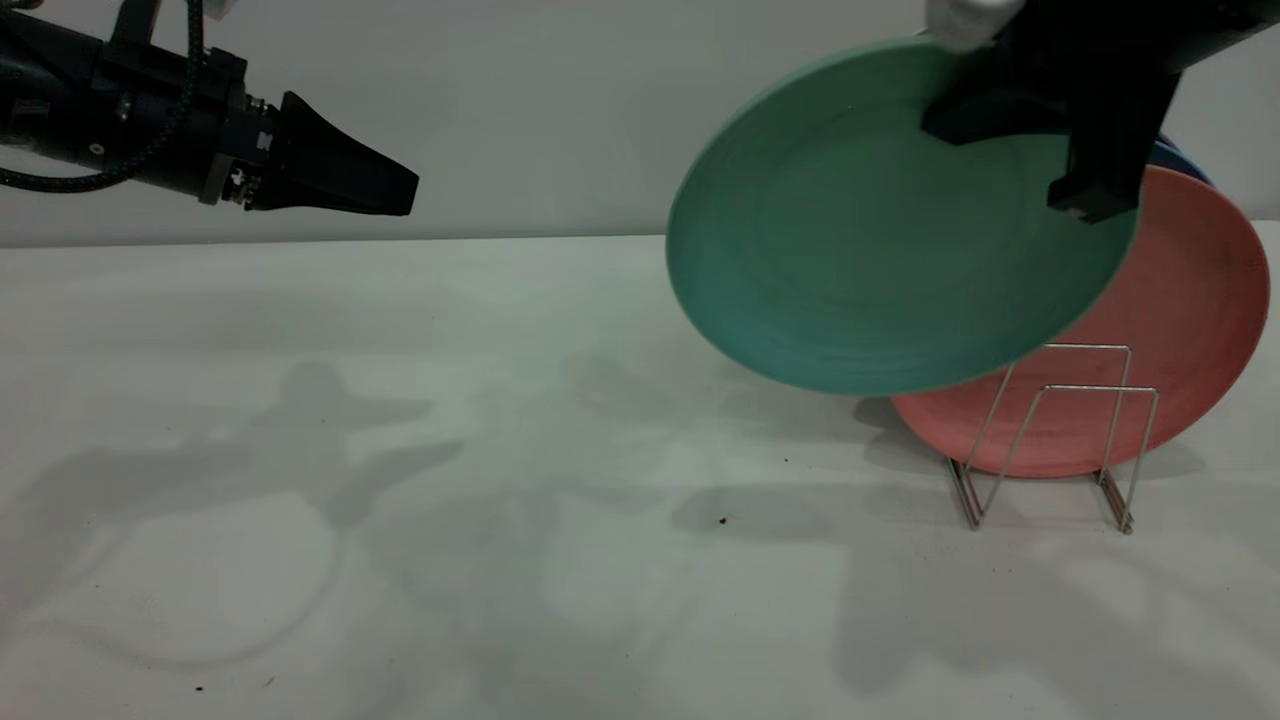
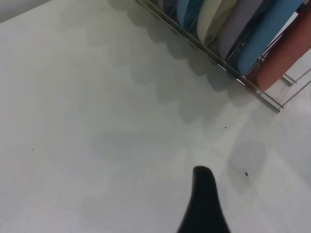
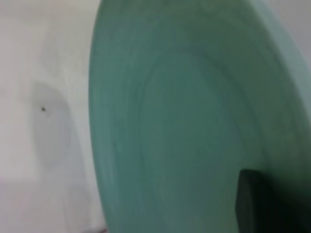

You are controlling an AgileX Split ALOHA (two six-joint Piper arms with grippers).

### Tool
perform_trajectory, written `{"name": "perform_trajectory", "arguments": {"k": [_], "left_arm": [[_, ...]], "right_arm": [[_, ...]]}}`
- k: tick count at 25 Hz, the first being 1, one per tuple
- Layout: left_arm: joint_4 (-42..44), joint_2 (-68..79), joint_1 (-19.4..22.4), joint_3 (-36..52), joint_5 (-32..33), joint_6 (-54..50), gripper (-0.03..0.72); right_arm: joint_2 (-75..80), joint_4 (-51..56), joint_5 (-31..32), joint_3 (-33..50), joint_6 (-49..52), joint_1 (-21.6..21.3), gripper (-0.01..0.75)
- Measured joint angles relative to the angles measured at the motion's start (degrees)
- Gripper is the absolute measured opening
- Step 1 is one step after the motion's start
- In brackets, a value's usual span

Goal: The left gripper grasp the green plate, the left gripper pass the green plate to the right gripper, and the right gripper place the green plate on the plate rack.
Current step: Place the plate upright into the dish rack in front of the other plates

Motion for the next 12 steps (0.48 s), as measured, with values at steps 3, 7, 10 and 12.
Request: {"name": "perform_trajectory", "arguments": {"k": [3,7,10,12], "left_arm": [[0.0,0.0,0.0,0.0,0.0,0.0,0.591],[-0.1,0.0,0.0,0.0,-0.1,0.0,0.591],[-0.1,0.0,0.0,0.0,-0.2,0.0,0.591],[-0.1,0.0,0.0,0.0,-0.2,0.0,0.591]], "right_arm": [[-1.4,0.3,4.5,0.0,0.1,-2.5,0.105],[-2.9,-1.3,9.5,0.0,0.0,-7.1,0.105],[-2.9,-2.1,11.2,-0.1,0.0,-11.8,0.105],[-2.9,-2.2,12.4,-0.8,0.0,-14.7,0.105]]}}
